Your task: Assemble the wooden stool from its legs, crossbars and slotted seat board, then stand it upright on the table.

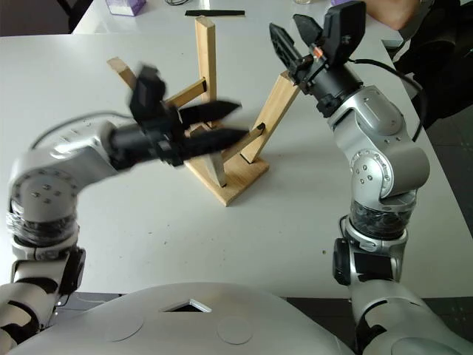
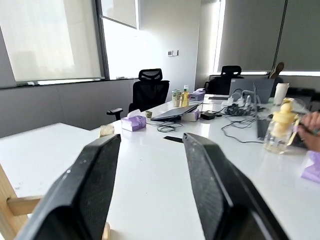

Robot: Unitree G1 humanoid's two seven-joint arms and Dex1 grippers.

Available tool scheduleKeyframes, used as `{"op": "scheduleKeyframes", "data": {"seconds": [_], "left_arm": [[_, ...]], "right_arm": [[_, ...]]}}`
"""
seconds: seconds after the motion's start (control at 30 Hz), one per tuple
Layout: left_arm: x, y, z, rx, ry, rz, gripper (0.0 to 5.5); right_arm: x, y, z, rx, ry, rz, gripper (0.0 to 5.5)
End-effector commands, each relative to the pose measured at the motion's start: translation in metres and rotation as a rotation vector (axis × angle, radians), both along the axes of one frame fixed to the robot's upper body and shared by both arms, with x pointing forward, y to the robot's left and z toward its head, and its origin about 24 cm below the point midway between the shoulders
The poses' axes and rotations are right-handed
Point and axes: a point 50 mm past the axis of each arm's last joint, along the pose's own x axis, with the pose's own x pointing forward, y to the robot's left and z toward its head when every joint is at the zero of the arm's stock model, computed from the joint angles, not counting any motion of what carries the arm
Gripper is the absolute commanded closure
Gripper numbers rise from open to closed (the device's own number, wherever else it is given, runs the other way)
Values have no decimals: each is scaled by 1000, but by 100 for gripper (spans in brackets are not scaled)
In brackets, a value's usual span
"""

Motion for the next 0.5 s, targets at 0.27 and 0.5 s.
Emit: {"op": "scheduleKeyframes", "data": {"seconds": [0.27,0.5], "left_arm": [[11,-1,-4,-38,14,45,223],[19,4,29,-207,-9,61,223]], "right_arm": [[-2,-1,-60,-116,269,10,318],[7,-5,2,92,-35,-14,318]]}}
